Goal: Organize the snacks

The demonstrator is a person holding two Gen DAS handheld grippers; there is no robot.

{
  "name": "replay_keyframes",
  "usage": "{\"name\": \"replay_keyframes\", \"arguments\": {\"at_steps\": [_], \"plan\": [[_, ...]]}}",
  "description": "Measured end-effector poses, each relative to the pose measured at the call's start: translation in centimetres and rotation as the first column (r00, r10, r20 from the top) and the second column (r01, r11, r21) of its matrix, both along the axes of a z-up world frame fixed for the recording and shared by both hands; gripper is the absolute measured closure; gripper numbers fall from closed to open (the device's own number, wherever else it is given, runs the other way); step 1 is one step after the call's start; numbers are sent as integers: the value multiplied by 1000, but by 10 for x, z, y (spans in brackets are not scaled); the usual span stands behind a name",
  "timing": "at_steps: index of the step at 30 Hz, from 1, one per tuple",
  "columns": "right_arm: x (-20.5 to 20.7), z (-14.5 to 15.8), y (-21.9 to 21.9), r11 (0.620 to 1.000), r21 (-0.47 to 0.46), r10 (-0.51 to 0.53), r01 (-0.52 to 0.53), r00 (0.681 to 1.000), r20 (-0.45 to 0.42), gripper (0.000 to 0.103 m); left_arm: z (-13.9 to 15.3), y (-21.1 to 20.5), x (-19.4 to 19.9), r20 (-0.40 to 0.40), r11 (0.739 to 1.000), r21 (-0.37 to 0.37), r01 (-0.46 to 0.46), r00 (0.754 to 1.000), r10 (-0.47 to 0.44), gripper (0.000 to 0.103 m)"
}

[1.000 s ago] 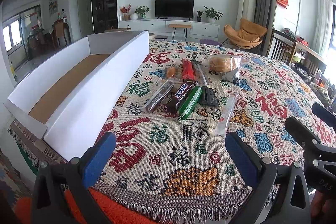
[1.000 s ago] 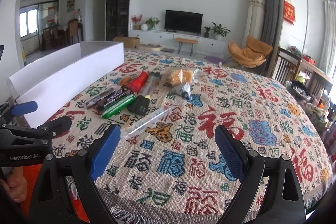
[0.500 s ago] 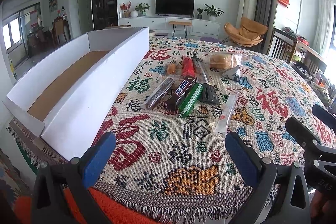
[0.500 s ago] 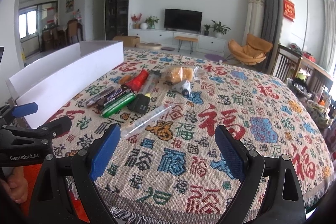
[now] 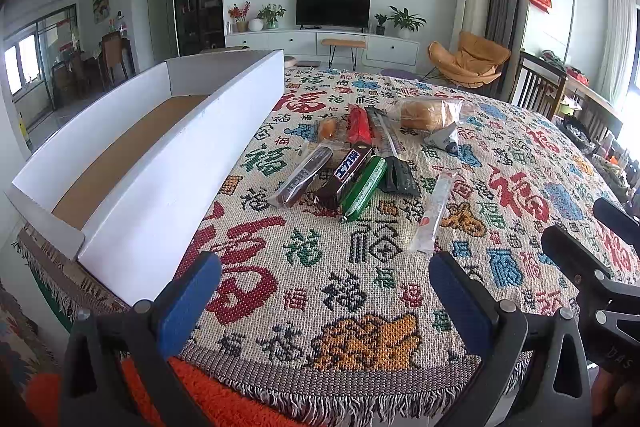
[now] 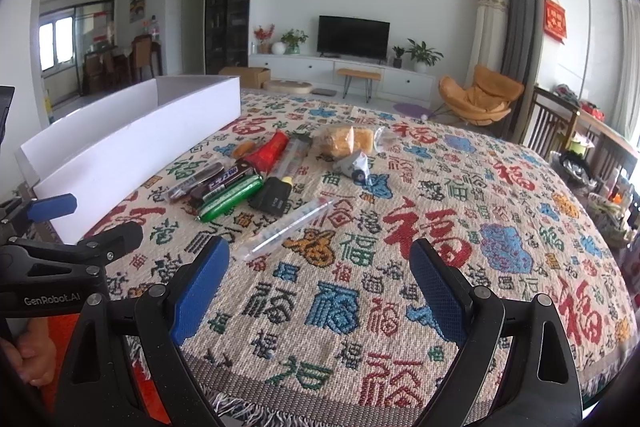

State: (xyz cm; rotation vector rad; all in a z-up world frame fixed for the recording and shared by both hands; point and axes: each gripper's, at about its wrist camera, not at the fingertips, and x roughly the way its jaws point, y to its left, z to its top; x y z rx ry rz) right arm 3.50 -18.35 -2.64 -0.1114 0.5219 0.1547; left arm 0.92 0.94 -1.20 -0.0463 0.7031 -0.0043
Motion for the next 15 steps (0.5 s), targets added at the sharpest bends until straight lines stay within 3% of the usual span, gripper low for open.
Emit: {"name": "replay_keyframes", "arguments": {"at_steps": [15], "plan": [[1, -2, 0, 1000, 4, 6, -6, 1000, -15, 10, -1, 1, 0, -4, 1000, -2, -2, 1000, 2, 0]]}}
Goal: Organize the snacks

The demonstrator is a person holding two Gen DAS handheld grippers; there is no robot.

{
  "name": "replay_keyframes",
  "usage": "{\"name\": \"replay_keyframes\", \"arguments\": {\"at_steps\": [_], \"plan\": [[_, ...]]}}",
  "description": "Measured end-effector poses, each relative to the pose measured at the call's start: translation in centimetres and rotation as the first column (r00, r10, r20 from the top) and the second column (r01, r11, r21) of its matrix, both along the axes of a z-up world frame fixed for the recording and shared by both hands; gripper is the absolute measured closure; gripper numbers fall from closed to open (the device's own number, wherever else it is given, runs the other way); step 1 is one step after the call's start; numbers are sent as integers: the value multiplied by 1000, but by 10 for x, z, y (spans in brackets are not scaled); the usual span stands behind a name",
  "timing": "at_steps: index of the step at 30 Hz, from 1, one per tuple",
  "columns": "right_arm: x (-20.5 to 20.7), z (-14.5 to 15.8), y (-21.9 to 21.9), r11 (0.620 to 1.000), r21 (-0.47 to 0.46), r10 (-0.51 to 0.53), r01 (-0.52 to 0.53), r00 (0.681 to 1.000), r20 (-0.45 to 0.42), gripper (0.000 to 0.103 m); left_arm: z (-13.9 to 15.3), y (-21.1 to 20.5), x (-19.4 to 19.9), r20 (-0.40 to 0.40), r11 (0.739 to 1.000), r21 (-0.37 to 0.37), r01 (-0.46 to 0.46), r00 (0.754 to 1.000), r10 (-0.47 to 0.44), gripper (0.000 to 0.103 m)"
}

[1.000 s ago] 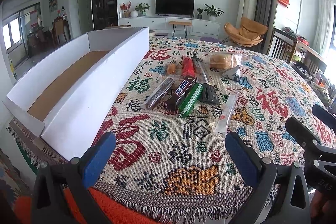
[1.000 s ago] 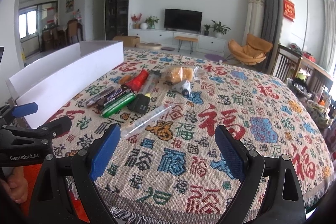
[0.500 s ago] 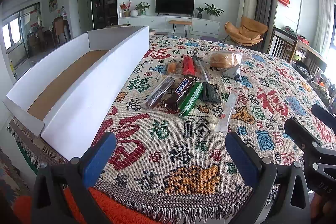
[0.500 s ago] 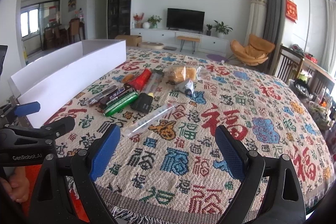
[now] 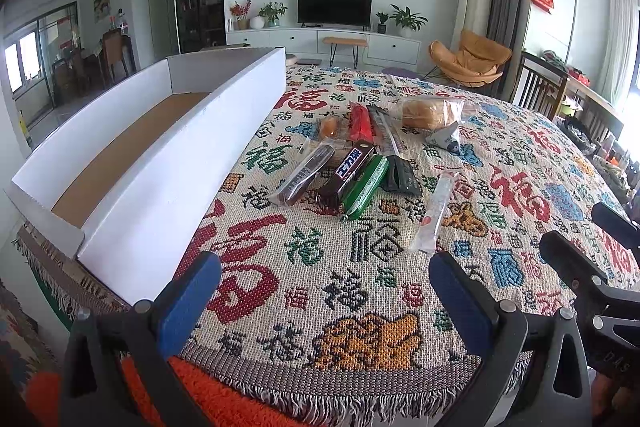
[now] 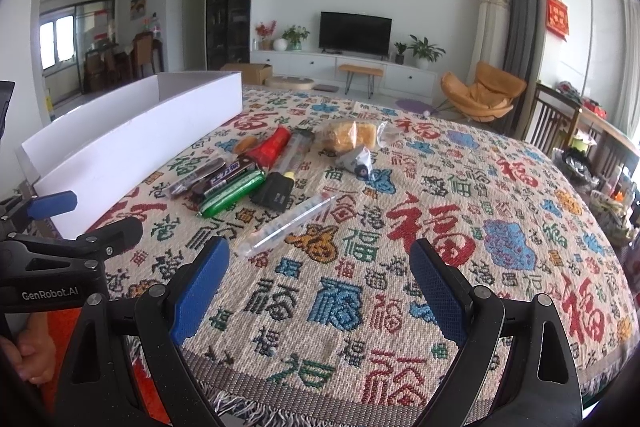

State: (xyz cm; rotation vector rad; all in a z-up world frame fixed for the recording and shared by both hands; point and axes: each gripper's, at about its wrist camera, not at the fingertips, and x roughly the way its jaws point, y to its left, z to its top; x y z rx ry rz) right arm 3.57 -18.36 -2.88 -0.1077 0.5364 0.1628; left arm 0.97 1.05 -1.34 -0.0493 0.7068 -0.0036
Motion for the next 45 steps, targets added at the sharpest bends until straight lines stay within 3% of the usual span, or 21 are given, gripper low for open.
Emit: {"name": "replay_keyframes", "arguments": {"at_steps": [11, 31, 38, 41, 45], "plan": [[0, 0, 2, 1000, -1, -6, 6, 1000, -7, 10, -3, 4, 1, -25, 1000, -13, -9, 1000, 8, 0], [1, -3, -7, 999, 30, -22, 23, 999, -26, 10, -6, 0, 7, -64, 999, 33, -18, 998, 20, 0], [6, -6, -5, 1000, 18, -24, 25, 999, -49, 10, -11, 14, 13, -104, 998, -39, -46, 994, 41, 0], [27, -16, -9, 998, 55, 10, -3, 990, -140, 10, -14, 24, 14, -115, 994, -94, -62, 992, 51, 0], [85, -43, -15, 977, 205, 123, -54, 933, -338, 10, -17, 33, 15, -127, 986, -147, -82, 990, 64, 0]]}}
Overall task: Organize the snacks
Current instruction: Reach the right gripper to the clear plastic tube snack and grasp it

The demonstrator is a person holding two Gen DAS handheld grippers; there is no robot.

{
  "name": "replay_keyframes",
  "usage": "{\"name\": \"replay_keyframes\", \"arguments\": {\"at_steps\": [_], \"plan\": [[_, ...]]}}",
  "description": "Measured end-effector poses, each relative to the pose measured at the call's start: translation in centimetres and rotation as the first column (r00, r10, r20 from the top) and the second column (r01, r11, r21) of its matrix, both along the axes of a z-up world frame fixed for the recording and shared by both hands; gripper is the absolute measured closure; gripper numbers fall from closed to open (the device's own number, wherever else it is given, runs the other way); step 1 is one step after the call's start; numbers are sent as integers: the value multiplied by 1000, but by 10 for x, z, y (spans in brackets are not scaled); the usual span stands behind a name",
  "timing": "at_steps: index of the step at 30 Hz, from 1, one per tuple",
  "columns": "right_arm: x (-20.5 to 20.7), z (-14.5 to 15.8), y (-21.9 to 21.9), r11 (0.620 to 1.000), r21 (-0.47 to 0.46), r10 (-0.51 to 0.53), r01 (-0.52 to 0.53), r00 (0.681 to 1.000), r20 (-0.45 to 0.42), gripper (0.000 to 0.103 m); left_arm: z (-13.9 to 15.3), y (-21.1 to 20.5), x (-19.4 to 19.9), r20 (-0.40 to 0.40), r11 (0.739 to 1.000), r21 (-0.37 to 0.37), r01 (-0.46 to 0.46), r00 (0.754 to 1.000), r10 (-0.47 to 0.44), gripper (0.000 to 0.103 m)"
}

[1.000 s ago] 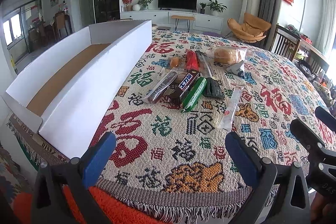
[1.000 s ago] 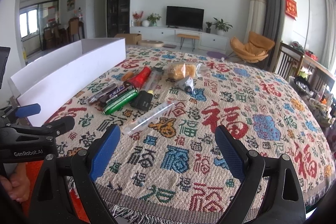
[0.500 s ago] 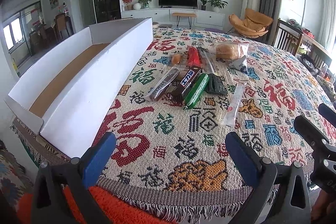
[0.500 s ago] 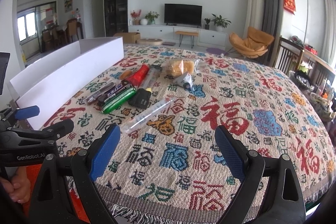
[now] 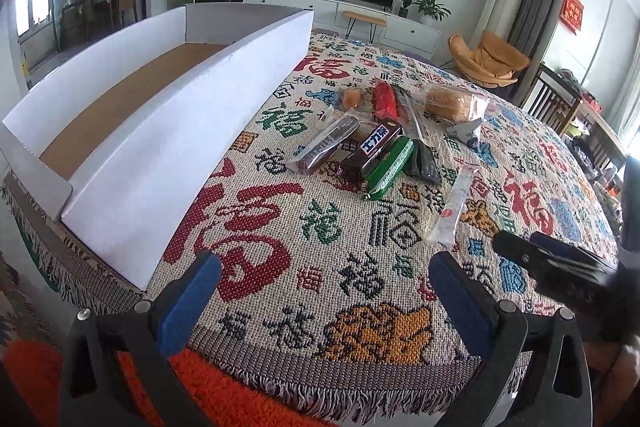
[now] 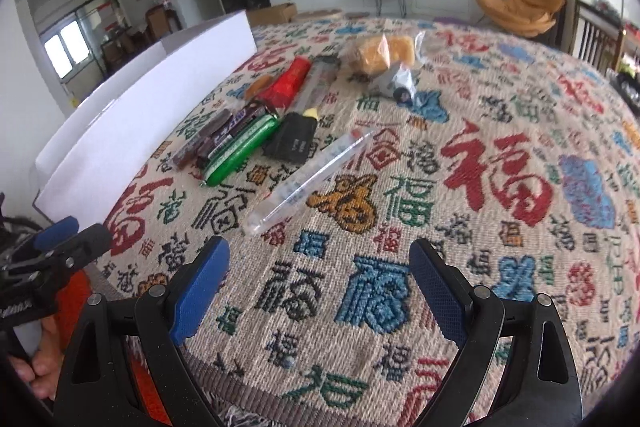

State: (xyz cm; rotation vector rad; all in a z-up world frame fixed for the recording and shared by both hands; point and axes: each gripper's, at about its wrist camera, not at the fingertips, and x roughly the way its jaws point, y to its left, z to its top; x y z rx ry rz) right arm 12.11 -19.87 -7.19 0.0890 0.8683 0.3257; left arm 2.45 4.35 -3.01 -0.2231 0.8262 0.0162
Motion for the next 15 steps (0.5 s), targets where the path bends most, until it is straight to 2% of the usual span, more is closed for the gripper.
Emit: {"name": "replay_keyframes", "arguments": {"at_steps": [3, 6, 8, 9, 10, 12, 15], "plan": [[45, -16, 3, 1000, 30, -7, 10, 994, -106, 10, -2, 4, 0, -3, 1000, -24, -13, 1000, 13, 0], [74, -24, 15, 999, 36, 0, 6, 988, -153, 11, -3, 6, 1, -10, 999, -32, -21, 1000, 20, 0], [83, -23, 28, 1000, 2, 14, -13, 989, -148, 12, -4, 6, 1, -14, 999, -33, -20, 1000, 19, 0], [86, -23, 35, 1000, -7, 29, -30, 988, -153, 17, -5, 6, 2, -17, 999, -33, -17, 1000, 17, 0], [87, -22, 40, 999, -25, 38, -42, 986, -161, 36, -5, 5, 3, -23, 999, -32, -14, 1000, 13, 0], [85, -21, 46, 995, -91, 36, -50, 988, -149, 62, -7, 4, 5, -34, 999, -32, -7, 999, 6, 0], [83, -21, 39, 995, -70, 60, -72, 985, -163, 73, -10, 3, 7, -52, 999, -32, 0, 999, -2, 0]]}}
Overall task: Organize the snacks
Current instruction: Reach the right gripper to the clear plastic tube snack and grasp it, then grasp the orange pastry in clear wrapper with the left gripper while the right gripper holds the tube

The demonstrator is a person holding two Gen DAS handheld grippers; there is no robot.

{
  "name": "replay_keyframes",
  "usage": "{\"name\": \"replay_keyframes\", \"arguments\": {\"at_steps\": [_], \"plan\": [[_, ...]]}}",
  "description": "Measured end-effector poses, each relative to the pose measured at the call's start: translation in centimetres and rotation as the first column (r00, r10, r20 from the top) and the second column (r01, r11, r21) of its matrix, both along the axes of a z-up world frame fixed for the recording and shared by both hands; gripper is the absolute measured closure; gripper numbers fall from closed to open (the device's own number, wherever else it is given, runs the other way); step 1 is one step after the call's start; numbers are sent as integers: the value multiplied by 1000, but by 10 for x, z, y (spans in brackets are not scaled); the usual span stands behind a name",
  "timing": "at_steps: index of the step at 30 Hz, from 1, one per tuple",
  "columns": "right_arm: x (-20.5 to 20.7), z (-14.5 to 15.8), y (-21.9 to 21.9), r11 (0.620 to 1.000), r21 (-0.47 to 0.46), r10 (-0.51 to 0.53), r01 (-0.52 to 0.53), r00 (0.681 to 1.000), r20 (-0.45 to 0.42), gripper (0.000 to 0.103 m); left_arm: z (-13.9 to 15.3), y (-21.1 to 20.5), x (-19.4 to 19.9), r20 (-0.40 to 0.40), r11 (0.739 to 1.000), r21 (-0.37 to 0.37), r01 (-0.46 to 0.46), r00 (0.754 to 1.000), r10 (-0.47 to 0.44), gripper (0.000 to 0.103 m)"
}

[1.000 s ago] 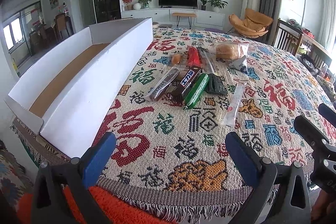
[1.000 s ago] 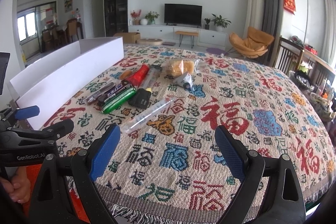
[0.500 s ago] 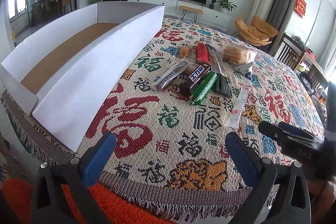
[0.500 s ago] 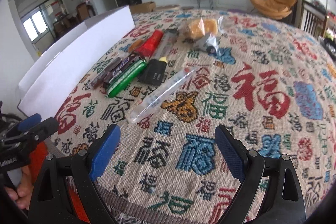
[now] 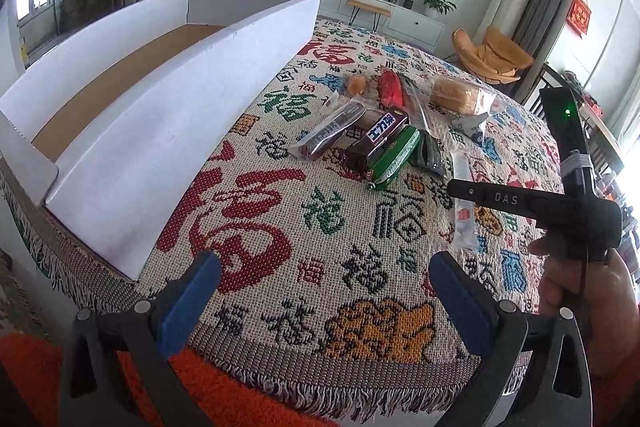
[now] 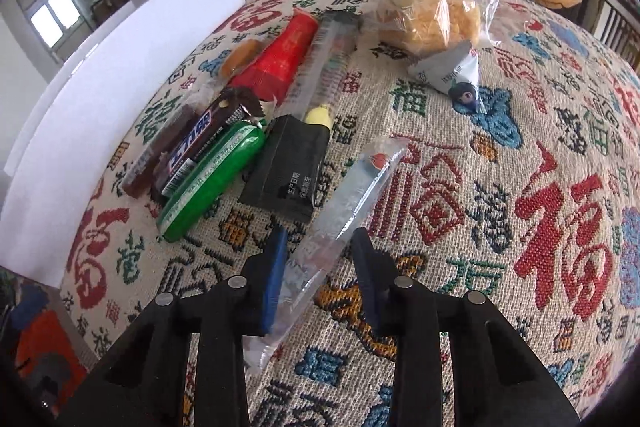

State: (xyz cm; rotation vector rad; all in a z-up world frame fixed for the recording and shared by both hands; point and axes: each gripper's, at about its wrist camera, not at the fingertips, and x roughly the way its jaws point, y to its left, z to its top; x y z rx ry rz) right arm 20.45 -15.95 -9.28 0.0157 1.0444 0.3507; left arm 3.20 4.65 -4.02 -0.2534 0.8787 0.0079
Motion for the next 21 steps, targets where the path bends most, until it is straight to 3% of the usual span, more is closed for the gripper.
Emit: {"name": "replay_keyframes", "arguments": {"at_steps": [4, 8, 12, 14, 18, 21], "plan": [[-14, 4, -19, 998, -51, 27, -25, 999, 29, 83, -3, -2, 3, -18, 1000, 0, 5, 1000, -5, 0], [-25, 5, -46, 994, -109, 17, -11, 999, 51, 83, -8, -4, 8, -51, 1000, -3, 19, 999, -19, 0], [-30, -3, -55, 993, -117, 40, -31, 996, 75, 77, -19, -11, 26, -139, 999, -17, 49, 989, -51, 0], [-32, -5, -55, 994, -103, 53, -40, 991, 126, 71, -25, -19, 36, -196, 998, 9, 67, 979, -64, 0], [-32, -10, -50, 995, -75, 84, -71, 977, 196, 44, -40, -39, 56, -280, 989, 46, 139, 952, -121, 0], [-28, -10, -43, 993, -91, 97, -80, 975, 200, 40, -46, -53, 68, -296, 978, 124, 165, 947, -123, 0]]}}
